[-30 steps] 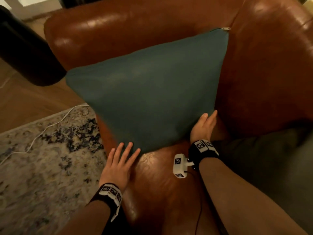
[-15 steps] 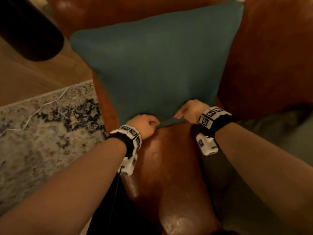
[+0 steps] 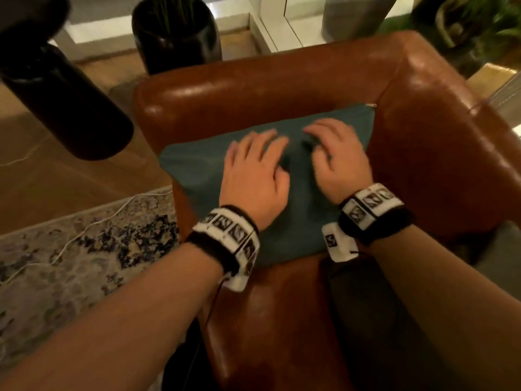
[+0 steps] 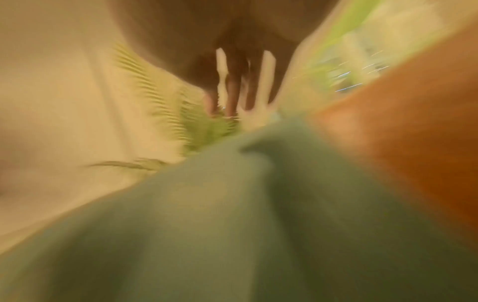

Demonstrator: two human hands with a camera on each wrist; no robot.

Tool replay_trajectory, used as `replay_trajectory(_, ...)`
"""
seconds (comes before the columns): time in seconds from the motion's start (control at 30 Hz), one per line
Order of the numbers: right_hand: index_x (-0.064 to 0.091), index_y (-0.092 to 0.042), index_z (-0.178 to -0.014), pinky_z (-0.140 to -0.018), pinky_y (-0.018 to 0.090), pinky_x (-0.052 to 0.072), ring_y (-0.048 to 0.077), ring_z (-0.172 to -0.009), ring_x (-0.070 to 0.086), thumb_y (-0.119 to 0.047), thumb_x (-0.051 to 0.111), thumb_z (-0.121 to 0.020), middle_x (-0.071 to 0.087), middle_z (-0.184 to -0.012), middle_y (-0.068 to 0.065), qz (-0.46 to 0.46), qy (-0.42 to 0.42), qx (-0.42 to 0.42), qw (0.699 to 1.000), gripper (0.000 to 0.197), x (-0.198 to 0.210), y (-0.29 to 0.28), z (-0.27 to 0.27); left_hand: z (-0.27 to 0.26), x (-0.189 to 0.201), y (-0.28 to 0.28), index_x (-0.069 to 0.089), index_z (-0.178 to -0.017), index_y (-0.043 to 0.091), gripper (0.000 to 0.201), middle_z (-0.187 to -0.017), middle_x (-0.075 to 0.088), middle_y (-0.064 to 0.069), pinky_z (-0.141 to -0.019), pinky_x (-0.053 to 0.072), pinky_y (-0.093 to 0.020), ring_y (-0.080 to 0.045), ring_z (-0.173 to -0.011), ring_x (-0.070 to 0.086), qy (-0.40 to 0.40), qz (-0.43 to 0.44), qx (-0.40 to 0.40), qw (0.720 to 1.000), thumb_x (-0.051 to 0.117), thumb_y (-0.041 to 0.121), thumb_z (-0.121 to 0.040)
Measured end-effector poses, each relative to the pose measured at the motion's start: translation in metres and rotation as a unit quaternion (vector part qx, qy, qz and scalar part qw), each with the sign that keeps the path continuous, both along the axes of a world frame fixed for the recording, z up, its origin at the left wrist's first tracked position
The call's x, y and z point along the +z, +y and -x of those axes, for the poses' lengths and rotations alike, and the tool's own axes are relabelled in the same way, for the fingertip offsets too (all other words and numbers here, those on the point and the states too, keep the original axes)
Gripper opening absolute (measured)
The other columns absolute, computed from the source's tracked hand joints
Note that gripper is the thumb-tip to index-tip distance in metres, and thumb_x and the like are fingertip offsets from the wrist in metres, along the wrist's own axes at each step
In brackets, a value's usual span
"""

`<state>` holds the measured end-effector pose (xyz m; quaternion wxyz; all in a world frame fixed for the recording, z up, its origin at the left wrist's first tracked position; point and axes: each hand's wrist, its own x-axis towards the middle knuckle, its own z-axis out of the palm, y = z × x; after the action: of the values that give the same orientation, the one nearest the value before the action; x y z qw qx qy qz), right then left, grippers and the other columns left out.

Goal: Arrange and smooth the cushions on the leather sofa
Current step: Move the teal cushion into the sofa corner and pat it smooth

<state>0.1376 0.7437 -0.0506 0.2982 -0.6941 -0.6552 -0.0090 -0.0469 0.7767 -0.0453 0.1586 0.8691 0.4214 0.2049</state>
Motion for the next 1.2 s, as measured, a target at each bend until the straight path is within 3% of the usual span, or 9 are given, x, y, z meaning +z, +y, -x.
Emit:
replay_trajectory(0.1, 0.040, -0.025, -0.147, -0.119, 0.043, 0.016, 0.022, -0.143, 0.032, -0.043, 0.033, -0.098, 0.041, -0.152, -0.001, 0.130, -0.172, 0.066, 0.974, 0.052, -0.027, 0.030, -0.005, -0.003, -0.022, 0.045, 0.020, -0.154, 0.033, 0.060, -0.162, 0.022, 0.001, -0.119, 0.009, -0.055, -0.030, -0.149, 0.017, 0.191, 0.013, 0.047, 0.980, 0.020, 0.053, -0.098)
replay_trajectory(0.27, 0.028, -0.035, -0.150, -0.118, 0.052, 0.003, 0.021, -0.148, 0.018, -0.061, 0.012, -0.096, 0.027, -0.159, -0.009, 0.241, -0.159, -0.121, 0.950, 0.062, -0.024, 0.037, -0.097, 0.065, -0.036, 0.079, 0.032, -0.150, 0.030, 0.069, -0.148, 0.045, -0.004, -0.115, 0.020, -0.055, -0.036, -0.136, 0.037, 0.240, -0.024, 0.109, 0.964, 0.014, 0.067, -0.094)
replay_trajectory(0.37, 0.050, -0.028, -0.137, -0.117, 0.056, 0.009, 0.030, -0.140, 0.031, -0.054, 0.018, -0.098, 0.048, -0.146, -0.002, 0.208, -0.224, -0.134, 0.943, 0.057, -0.003, 0.050, -0.102, 0.073, -0.025, 0.081, 0.047, -0.139, 0.026, 0.064, -0.132, 0.057, -0.005, -0.108, 0.028, -0.058, -0.036, -0.120, 0.048, 0.244, -0.027, 0.136, 0.960, 0.018, 0.063, -0.095)
replay_trajectory(0.53, 0.047, -0.026, -0.142, -0.110, 0.040, 0.030, 0.025, -0.130, 0.047, -0.047, 0.020, -0.102, 0.052, -0.142, 0.002, 0.265, -0.155, 0.108, 0.945, 0.052, 0.004, 0.089, -0.053, 0.045, -0.026, 0.090, 0.036, -0.147, 0.031, 0.061, -0.138, 0.054, -0.002, -0.106, 0.034, -0.047, -0.030, -0.122, 0.051, 0.219, -0.006, 0.042, 0.975, 0.015, 0.060, -0.097)
replay_trajectory(0.63, 0.052, -0.030, -0.131, -0.108, 0.046, 0.029, 0.028, -0.125, 0.049, -0.053, 0.011, -0.097, 0.055, -0.138, 0.005, 0.297, -0.161, -0.013, 0.941, 0.058, 0.001, 0.082, -0.089, 0.067, -0.032, 0.101, 0.039, -0.144, 0.033, 0.063, -0.139, 0.053, 0.000, -0.099, 0.040, -0.046, -0.032, -0.119, 0.053, 0.222, 0.004, 0.087, 0.971, 0.012, 0.062, -0.096)
replay_trajectory(0.77, 0.046, -0.013, -0.140, -0.108, 0.046, 0.034, 0.039, -0.127, 0.048, -0.082, 0.027, -0.080, 0.048, -0.144, 0.018, 0.346, 0.115, -0.338, 0.868, 0.094, 0.009, 0.061, -0.150, 0.092, -0.032, 0.098, 0.041, -0.143, 0.023, 0.071, -0.142, 0.050, -0.013, -0.102, 0.042, -0.046, -0.038, -0.123, 0.051, 0.075, 0.180, 0.272, 0.942, 0.027, 0.071, -0.091)
replay_trajectory(0.87, 0.048, -0.004, -0.139, -0.110, 0.041, 0.033, 0.037, -0.128, 0.048, -0.080, 0.032, -0.081, 0.048, -0.144, 0.018, 0.288, 0.292, -0.381, 0.828, 0.097, 0.012, 0.065, -0.137, 0.084, -0.027, 0.088, 0.049, -0.134, 0.001, 0.083, -0.131, 0.055, -0.022, -0.099, 0.042, -0.041, -0.040, -0.120, 0.052, -0.124, 0.356, 0.454, 0.807, 0.045, 0.070, -0.088)
replay_trajectory(1.0, 0.064, -0.012, -0.096, -0.080, 0.031, 0.039, 0.034, -0.106, 0.060, -0.057, 0.047, -0.094, 0.067, -0.115, 0.015, 0.237, 0.259, -0.365, 0.862, 0.048, 0.001, 0.076, -0.122, 0.083, -0.034, 0.092, 0.050, -0.078, -0.001, 0.060, -0.080, 0.054, -0.014, -0.083, 0.045, -0.037, -0.034, -0.092, 0.056, -0.228, 0.392, 0.498, 0.739, 0.057, 0.057, -0.090)
replay_trajectory(1.2, 0.060, -0.010, -0.079, -0.072, 0.031, 0.035, 0.031, -0.089, 0.059, -0.051, 0.044, -0.099, 0.056, -0.075, 0.007, 0.202, 0.241, -0.380, 0.870, 0.048, 0.004, 0.077, -0.111, 0.086, -0.031, 0.101, 0.059, -0.120, 0.001, 0.056, -0.105, 0.054, -0.013, -0.080, 0.040, -0.034, -0.029, -0.093, 0.051, -0.245, 0.398, 0.476, 0.745, 0.051, 0.050, -0.095)
